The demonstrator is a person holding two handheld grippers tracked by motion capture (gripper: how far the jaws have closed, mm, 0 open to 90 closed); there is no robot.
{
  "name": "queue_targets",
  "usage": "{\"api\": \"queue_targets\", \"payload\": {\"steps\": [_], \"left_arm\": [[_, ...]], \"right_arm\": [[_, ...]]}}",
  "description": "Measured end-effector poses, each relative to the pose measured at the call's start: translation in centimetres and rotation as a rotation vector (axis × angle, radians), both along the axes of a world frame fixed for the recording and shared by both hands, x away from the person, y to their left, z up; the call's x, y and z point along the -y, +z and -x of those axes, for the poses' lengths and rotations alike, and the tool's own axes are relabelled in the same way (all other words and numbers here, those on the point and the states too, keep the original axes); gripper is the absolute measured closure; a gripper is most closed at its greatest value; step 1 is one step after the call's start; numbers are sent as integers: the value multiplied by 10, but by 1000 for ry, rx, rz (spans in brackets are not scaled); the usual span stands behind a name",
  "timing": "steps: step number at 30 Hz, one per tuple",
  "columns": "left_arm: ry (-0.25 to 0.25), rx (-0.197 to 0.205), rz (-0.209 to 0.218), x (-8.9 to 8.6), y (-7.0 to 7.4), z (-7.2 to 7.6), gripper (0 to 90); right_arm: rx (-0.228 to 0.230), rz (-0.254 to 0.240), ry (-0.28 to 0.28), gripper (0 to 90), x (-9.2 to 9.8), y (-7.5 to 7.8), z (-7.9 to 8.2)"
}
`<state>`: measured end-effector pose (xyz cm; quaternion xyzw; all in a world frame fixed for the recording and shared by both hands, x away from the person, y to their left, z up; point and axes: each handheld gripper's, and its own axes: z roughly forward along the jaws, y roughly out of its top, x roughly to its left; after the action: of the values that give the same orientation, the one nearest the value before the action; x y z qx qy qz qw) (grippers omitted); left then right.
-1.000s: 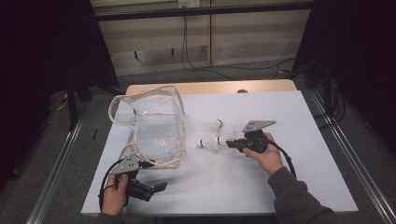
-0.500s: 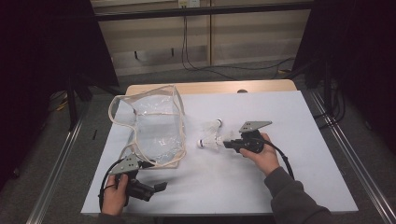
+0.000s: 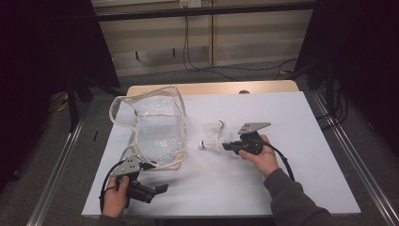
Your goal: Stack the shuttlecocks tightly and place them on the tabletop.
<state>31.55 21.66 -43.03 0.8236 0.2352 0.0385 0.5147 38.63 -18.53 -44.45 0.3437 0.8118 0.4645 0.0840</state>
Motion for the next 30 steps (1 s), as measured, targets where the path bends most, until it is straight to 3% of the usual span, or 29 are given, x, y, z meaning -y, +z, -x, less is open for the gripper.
{"api": "queue_targets", "payload": {"steps": [30], "left_arm": [[0, 0, 1, 0, 0, 0, 35]], "right_arm": [[-10, -11, 8, 896, -8, -5, -5]]}}
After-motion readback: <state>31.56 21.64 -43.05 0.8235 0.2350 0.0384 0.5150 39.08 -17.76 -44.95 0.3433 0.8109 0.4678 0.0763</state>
